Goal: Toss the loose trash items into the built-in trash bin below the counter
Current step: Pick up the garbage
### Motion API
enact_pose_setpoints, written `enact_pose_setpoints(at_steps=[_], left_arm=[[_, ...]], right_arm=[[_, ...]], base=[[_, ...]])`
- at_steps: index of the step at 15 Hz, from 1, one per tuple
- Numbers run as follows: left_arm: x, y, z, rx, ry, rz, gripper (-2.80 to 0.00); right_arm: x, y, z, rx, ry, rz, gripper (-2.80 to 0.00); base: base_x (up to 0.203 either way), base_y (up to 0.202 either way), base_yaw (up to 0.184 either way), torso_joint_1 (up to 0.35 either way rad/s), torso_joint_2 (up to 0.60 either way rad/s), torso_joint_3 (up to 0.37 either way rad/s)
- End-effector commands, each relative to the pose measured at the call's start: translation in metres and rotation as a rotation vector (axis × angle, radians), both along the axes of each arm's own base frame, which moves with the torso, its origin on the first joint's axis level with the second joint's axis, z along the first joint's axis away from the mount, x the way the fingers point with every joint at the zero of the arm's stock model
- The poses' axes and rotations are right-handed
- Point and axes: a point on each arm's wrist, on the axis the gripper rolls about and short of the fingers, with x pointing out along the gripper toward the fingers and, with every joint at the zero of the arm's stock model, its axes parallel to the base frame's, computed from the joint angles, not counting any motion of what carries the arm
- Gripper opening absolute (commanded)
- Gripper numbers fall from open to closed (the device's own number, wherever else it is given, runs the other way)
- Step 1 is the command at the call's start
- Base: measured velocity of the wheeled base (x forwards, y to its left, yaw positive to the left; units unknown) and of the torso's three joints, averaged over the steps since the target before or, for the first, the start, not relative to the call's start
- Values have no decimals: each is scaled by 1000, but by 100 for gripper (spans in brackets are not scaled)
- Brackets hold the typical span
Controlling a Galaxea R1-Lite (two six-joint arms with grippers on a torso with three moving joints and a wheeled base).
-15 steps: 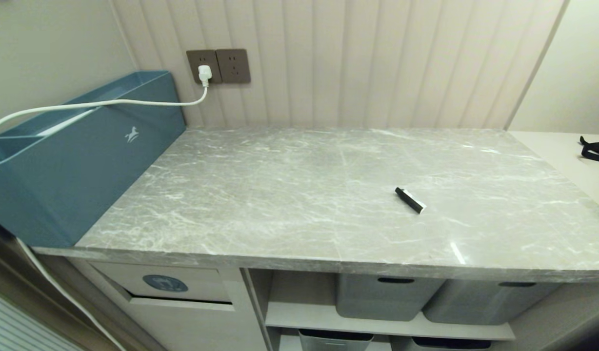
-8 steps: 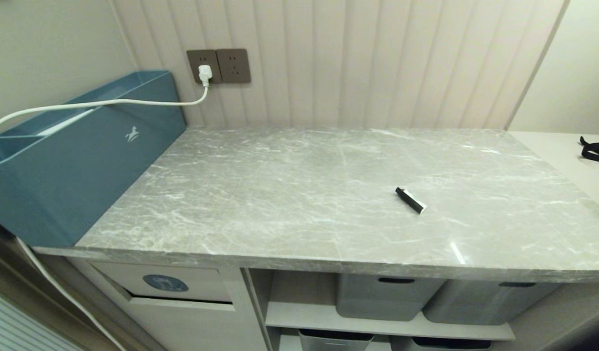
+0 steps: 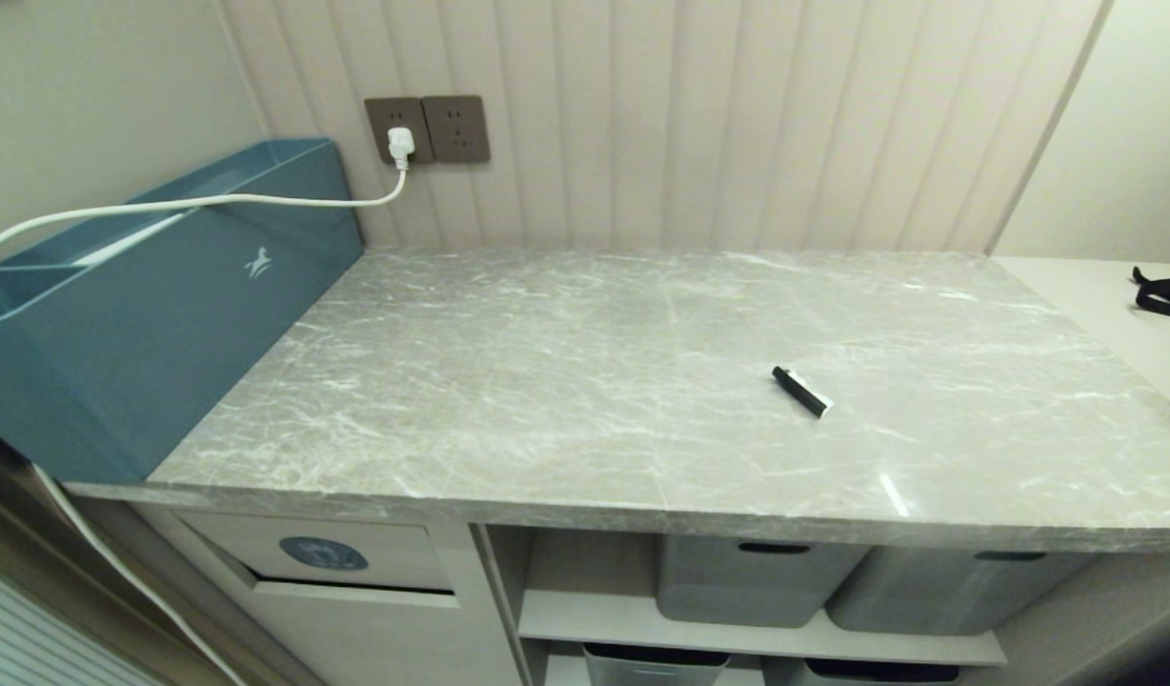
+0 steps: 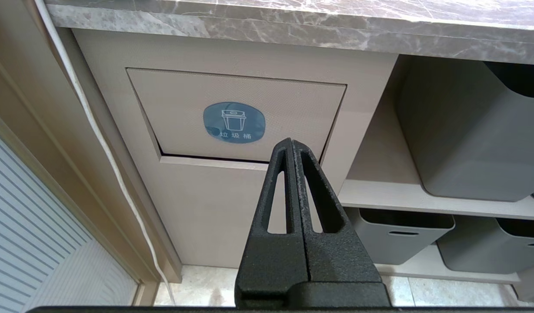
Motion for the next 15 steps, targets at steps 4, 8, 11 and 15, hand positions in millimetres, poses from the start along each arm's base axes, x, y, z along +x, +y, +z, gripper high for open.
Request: enact_pose_setpoints(at_steps=[4,8,11,15], left_arm=[[0,0,-1,-1,1,0,-280],[0,0,-1,-1,2,1,-280],[0,0,-1,-1,2,0,-280],[0,0,0,-1,1,0,-280]], right_arm=[[0,0,0,6,1,-2,-280],[-1,0,2,-11,-12,3,0],[-13,1,52,-19,-124,18,0],[29,1,132,-36,1,64,0]], base=[[0,0,0,0,0,0],[0,0,0,0,0,0],[0,0,0,0,0,0],[0,0,0,0,0,0]])
